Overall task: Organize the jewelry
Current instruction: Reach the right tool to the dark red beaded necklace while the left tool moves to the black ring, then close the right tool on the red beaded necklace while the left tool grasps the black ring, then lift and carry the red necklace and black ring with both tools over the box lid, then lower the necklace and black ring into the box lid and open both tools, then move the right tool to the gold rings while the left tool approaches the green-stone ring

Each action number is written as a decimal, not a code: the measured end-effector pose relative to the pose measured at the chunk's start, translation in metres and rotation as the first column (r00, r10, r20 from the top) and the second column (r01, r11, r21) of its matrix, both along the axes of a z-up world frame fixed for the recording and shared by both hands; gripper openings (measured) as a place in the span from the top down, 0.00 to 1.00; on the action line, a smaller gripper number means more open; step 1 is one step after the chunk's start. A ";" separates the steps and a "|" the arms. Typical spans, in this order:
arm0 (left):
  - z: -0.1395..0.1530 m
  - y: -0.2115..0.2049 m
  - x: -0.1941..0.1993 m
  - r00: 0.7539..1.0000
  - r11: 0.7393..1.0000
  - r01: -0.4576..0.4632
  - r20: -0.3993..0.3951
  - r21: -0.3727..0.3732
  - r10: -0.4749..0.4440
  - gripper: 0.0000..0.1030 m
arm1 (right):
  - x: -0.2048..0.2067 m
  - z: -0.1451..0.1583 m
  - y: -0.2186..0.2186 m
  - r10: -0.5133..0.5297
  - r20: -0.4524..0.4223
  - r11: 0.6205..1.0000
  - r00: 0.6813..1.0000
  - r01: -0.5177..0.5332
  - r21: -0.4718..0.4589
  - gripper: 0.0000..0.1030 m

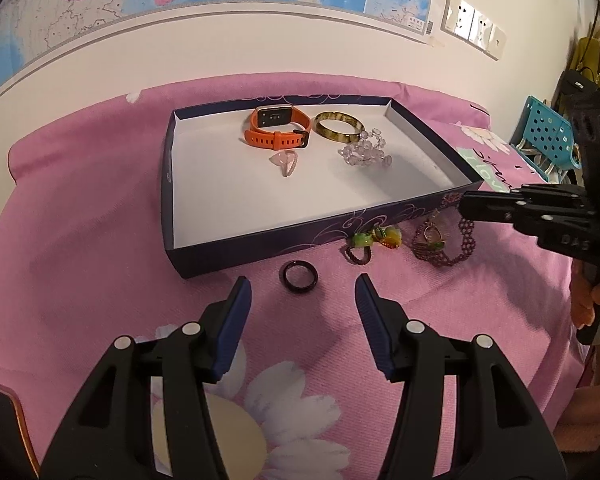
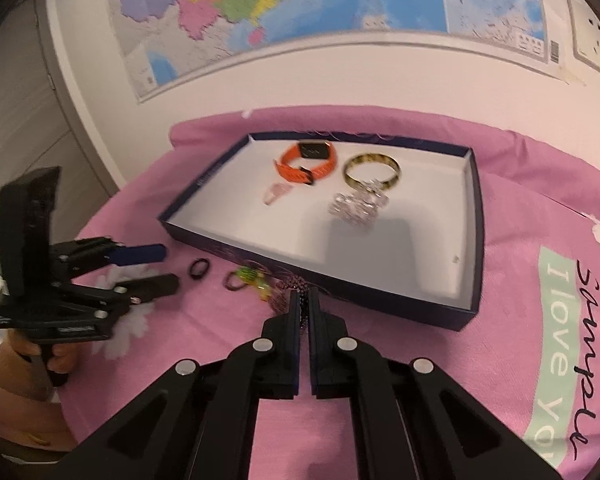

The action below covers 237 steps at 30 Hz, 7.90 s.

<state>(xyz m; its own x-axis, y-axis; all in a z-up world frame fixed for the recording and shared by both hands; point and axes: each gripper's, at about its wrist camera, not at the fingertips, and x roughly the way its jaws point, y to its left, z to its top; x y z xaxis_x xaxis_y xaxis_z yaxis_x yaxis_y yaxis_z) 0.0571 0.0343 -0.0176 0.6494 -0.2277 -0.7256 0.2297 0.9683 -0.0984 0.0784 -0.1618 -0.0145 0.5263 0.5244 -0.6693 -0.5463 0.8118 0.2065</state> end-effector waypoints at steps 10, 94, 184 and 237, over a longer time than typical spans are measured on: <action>-0.005 -0.003 0.002 1.000 1.000 0.005 -0.015 0.012 -0.005 0.48 | -0.011 0.001 -0.004 0.037 -0.026 0.997 0.999 -0.035 0.067 0.98; 0.011 -0.011 -0.002 0.999 1.000 0.031 0.023 -0.004 -0.031 0.78 | -0.023 0.010 -0.002 0.042 0.047 0.999 0.998 -0.042 -0.006 0.98; -0.006 -0.025 0.106 0.998 0.999 -0.019 -0.063 0.036 0.021 0.78 | 0.108 -0.010 0.012 -0.052 -0.084 0.995 0.995 0.059 0.081 0.98; -0.013 -0.023 0.019 0.995 0.995 0.098 -0.025 0.033 -0.097 0.59 | 0.005 -0.036 0.047 0.146 -0.064 0.986 0.987 -0.150 -0.078 0.92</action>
<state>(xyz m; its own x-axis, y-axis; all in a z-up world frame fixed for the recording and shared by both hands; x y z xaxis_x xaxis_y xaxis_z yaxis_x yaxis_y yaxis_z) 0.0760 0.0108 -0.0308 0.6083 -0.2639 -0.7486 0.3214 0.9442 -0.0716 0.0838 -0.1149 -0.0507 0.4058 0.5354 -0.7407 -0.6506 0.7384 0.1773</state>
